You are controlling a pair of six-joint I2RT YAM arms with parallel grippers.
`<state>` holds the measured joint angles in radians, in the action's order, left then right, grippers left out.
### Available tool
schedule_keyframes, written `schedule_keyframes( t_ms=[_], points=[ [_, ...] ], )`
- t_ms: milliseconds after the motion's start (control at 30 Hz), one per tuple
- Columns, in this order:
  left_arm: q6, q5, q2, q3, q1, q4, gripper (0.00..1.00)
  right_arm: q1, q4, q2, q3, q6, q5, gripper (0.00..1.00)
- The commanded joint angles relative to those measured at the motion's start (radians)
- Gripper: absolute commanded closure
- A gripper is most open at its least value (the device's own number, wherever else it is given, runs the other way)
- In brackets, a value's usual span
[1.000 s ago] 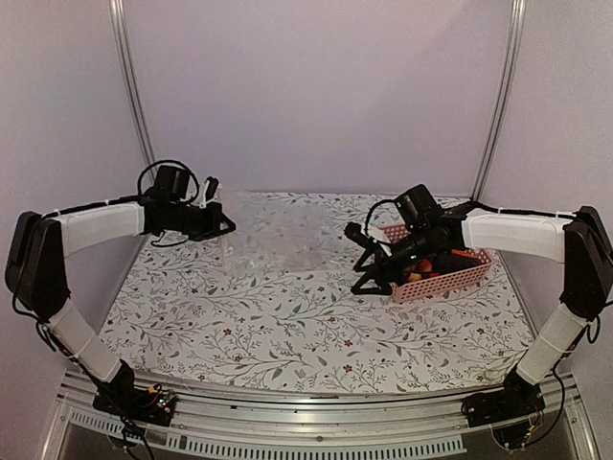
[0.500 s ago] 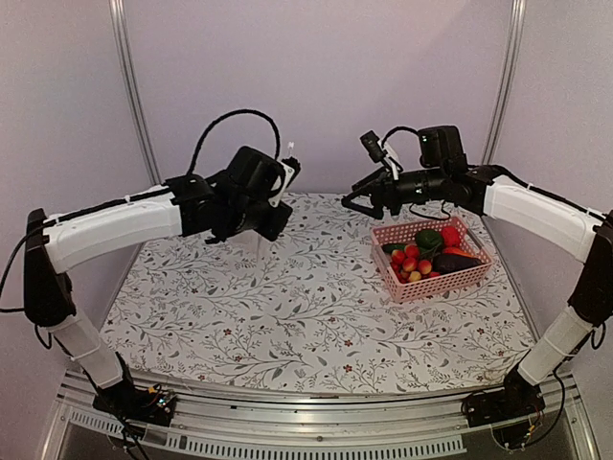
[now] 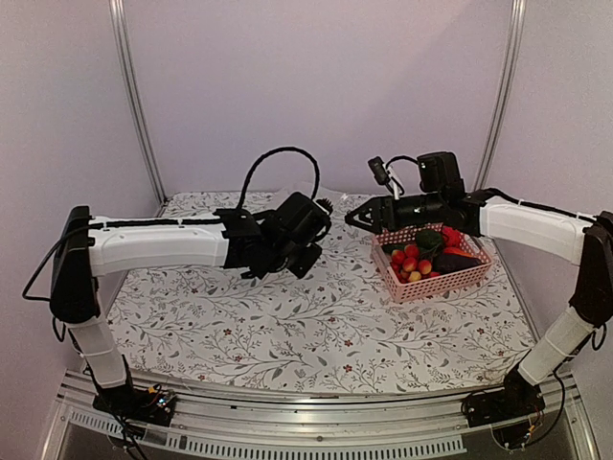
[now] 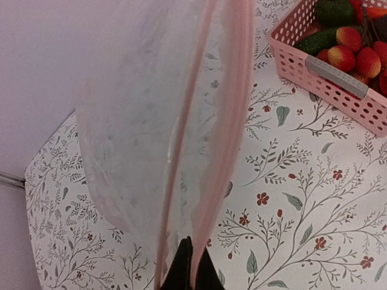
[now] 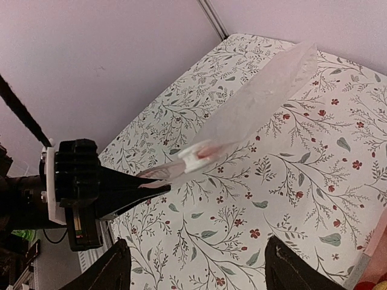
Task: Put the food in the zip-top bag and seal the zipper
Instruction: Pass from the left arm to the right
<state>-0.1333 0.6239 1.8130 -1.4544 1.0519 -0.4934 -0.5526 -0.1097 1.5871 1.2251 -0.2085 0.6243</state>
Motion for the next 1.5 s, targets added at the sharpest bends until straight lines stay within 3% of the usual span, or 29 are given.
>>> schedule_keyframes(
  t_ms=[0,533,1467],
  points=[
    [-0.065,-0.014,-0.004,-0.016,0.010,0.056,1.00,0.010,0.082,-0.059,-0.048,-0.110,0.022,0.26],
    [-0.115,-0.093,0.055,-0.061,0.037,0.126,1.00,0.010,0.156,0.038,0.010,-0.209,0.144,0.29],
    [-0.117,-0.101,0.064,-0.075,0.062,0.157,1.00,0.010,0.148,0.127,0.013,-0.270,0.086,0.51]
  ],
)
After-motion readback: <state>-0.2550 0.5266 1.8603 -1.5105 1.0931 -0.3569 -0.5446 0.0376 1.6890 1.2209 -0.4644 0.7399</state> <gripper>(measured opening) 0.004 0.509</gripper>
